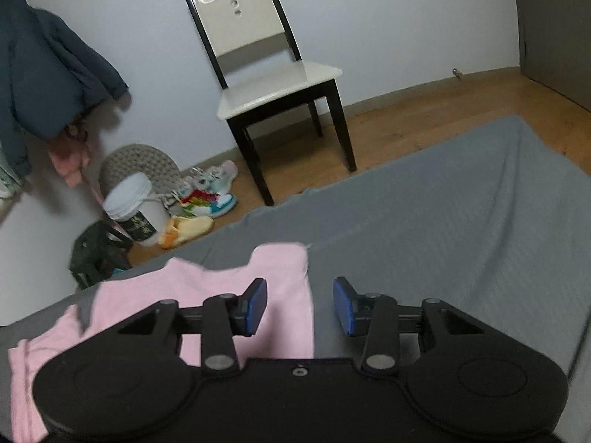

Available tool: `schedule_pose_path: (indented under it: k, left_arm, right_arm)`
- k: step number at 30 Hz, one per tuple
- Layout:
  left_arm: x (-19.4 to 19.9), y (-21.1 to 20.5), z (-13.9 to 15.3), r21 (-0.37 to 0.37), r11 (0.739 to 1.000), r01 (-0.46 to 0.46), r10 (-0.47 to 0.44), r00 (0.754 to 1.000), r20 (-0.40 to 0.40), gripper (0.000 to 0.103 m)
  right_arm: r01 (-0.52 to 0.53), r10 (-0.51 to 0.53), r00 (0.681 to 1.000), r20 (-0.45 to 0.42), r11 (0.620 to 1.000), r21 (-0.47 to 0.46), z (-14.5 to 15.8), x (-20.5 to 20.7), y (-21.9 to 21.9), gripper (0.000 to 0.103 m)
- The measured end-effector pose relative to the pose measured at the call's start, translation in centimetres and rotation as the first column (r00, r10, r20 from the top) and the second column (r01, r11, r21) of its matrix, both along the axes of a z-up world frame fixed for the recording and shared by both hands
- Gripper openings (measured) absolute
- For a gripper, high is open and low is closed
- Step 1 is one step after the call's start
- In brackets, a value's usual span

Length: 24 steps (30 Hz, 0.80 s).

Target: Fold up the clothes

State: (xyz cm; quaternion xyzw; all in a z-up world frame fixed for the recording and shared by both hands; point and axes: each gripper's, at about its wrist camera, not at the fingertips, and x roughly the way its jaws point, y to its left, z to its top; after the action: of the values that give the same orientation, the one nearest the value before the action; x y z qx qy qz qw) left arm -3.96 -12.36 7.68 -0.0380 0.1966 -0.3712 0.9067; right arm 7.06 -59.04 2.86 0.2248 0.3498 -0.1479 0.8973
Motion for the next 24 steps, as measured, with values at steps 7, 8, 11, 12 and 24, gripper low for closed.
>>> schedule_pose_path:
  k: [7, 8, 11, 12, 24]
  left_arm:
    - [-1.6, -1.9, -1.7, -0.086, 0.966, 0.242, -0.25, 0.964, -0.095, 0.103]
    - [-2.0, -2.3, -1.8, -0.076, 0.96, 0.269, -0.275, 0.958, -0.084, 0.103]
    - [-3.1, -3.1, -2.1, -0.061, 0.945, 0.321, -0.325, 0.942, -0.084, 0.103]
    - [-3.2, -3.2, -2.2, -0.057, 0.943, 0.329, -0.333, 0.939, -0.092, 0.103]
    - [-3.4, -3.3, -3.1, 0.024, 0.945, 0.325, -0.319, 0.938, -0.138, 0.103]
  right_arm:
    - [-0.038, 0.041, 0.998, -0.037, 0.997, 0.071, -2.3, 2.2, -0.7, 0.028]
    - [-0.044, 0.047, 0.998, -0.042, 0.996, 0.079, -2.6, 2.3, -0.7, 0.022]
    - [-0.088, 0.091, 0.994, -0.056, 0.995, 0.048, -3.1, 2.7, -0.1, 0.004]
    - [-0.091, 0.092, 0.994, -0.057, 0.996, 0.021, -2.9, 2.8, 0.0, 0.003]
    - [0.037, -0.051, 0.996, -0.079, 0.984, -0.172, -2.4, 4.2, -1.9, 0.003]
